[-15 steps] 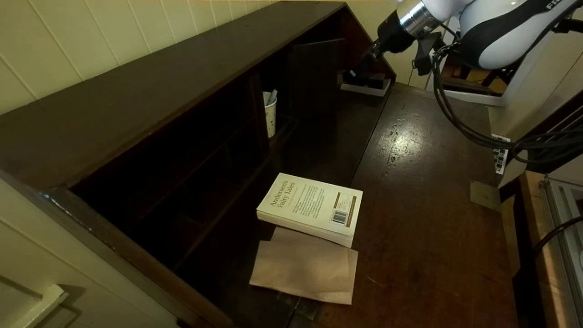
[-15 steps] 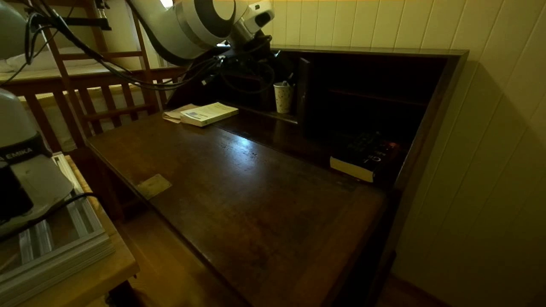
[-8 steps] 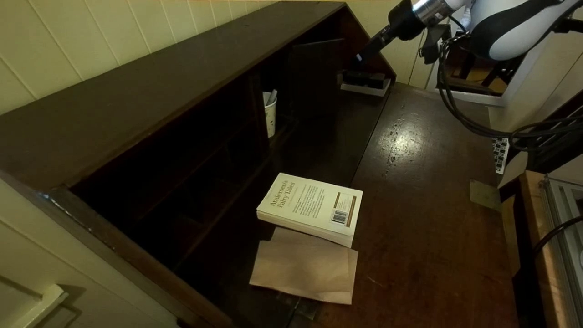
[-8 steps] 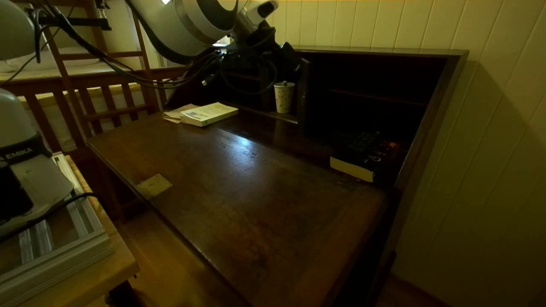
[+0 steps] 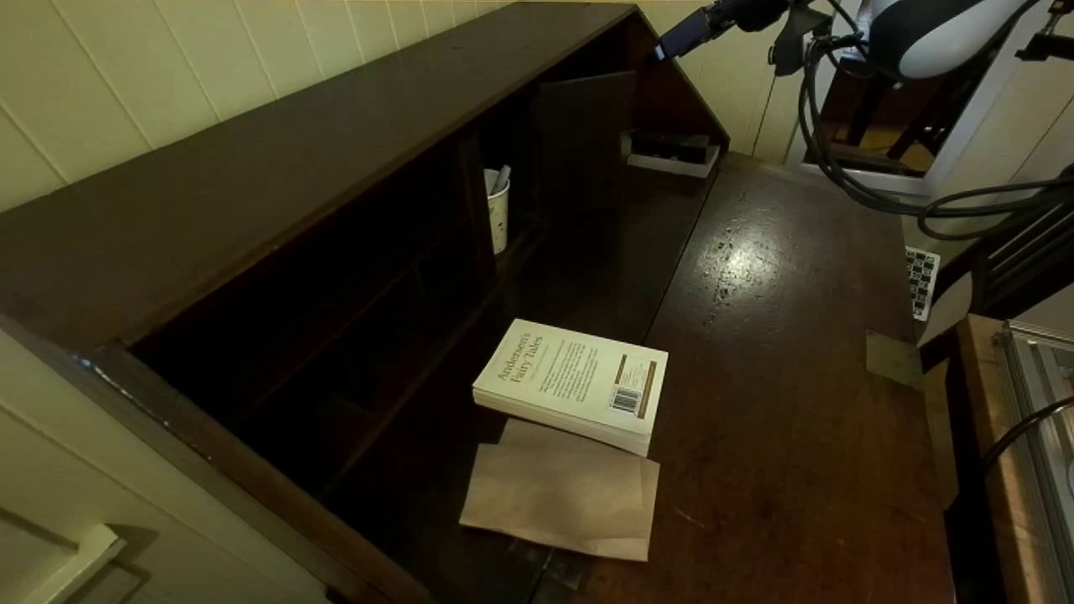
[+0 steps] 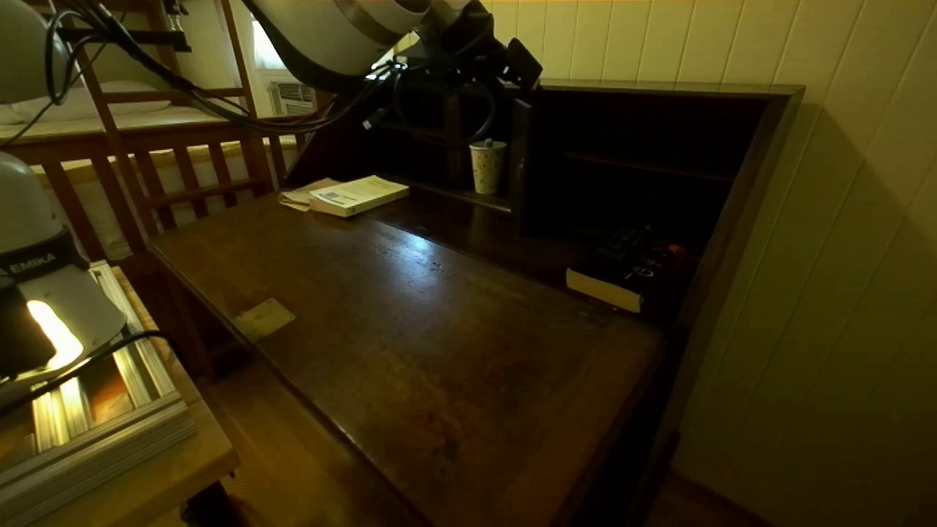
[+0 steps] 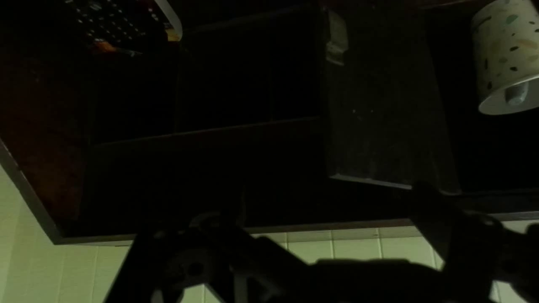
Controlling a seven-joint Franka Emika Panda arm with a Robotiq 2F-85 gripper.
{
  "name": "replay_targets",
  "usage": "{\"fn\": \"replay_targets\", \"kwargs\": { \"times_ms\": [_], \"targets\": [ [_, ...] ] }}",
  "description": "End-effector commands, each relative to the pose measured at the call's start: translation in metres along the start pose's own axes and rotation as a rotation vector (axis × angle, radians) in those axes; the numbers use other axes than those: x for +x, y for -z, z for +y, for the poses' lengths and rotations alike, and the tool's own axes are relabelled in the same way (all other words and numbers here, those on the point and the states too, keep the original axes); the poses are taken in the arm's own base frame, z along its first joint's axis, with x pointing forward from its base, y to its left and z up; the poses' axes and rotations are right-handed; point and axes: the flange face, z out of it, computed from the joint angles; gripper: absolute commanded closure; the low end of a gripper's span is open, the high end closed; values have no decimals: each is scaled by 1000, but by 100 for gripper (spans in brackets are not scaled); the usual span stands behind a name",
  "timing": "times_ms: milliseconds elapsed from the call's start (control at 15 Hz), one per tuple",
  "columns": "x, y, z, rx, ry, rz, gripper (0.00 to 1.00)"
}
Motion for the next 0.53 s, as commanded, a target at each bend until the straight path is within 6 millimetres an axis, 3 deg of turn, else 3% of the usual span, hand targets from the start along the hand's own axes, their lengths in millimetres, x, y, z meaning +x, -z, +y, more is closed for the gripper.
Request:
{"fn": "replay_targets", "kwargs": {
  "times_ms": [0,467],
  "targets": [
    [0,-1,0,2,-1,0,0],
    [5,-4,-1,17,1,8,0]
  ]
}}
